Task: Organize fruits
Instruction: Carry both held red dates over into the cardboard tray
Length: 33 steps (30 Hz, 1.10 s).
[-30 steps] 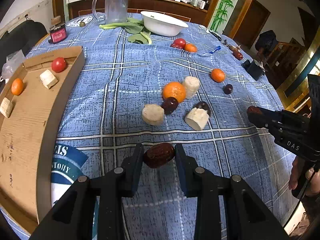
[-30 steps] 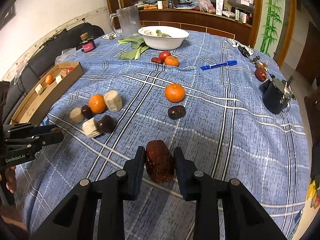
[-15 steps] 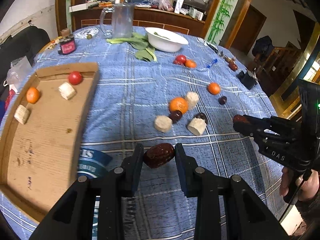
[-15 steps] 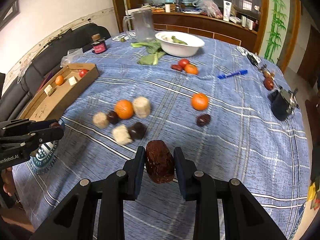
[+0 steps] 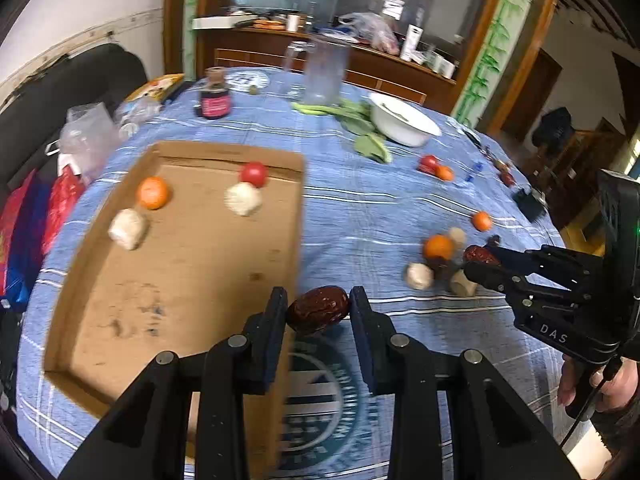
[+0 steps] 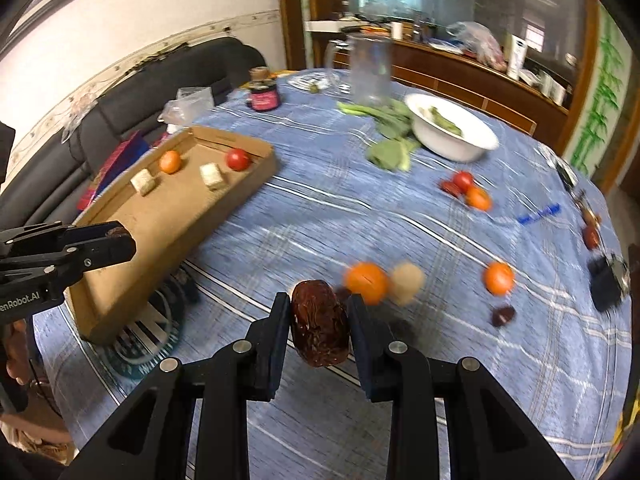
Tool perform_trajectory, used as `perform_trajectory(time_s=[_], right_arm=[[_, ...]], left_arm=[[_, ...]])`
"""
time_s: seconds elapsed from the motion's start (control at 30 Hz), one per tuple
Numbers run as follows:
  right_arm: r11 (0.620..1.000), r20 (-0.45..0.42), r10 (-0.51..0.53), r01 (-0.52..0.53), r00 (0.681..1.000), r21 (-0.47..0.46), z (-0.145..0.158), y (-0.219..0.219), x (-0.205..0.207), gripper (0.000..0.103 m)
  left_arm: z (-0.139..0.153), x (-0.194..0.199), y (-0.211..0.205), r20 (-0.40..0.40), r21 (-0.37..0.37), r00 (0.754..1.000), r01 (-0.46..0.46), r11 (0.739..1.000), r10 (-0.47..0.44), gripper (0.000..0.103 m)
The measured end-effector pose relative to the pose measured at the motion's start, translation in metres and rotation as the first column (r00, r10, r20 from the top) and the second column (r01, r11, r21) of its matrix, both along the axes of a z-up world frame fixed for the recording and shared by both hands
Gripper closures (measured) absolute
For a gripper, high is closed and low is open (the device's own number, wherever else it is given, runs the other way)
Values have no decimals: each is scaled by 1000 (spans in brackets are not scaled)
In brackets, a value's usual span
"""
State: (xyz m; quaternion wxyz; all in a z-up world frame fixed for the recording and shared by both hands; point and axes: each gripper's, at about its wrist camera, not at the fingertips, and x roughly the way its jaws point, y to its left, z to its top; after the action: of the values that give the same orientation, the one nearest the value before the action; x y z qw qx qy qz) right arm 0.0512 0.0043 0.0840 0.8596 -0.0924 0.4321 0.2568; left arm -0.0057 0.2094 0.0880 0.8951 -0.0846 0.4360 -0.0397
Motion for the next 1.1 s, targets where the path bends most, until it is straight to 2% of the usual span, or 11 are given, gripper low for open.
perform_trajectory(time_s=[0.53,0.83,1.1], right_arm=[[985,-9,172,-172,985,24,2,129,29,71],[971,-35,239,-239,970,8,-20,195,46,71],[966,-72,255,-257,964,-16,-44,222,59,71]], left_arm=[[-21,-2,107,-50,27,982,-179,984,180,72],[-44,14,142,-91,41,969,-226,973,229,72],[-57,29,158,-115,61,963,-239,969,244,72]])
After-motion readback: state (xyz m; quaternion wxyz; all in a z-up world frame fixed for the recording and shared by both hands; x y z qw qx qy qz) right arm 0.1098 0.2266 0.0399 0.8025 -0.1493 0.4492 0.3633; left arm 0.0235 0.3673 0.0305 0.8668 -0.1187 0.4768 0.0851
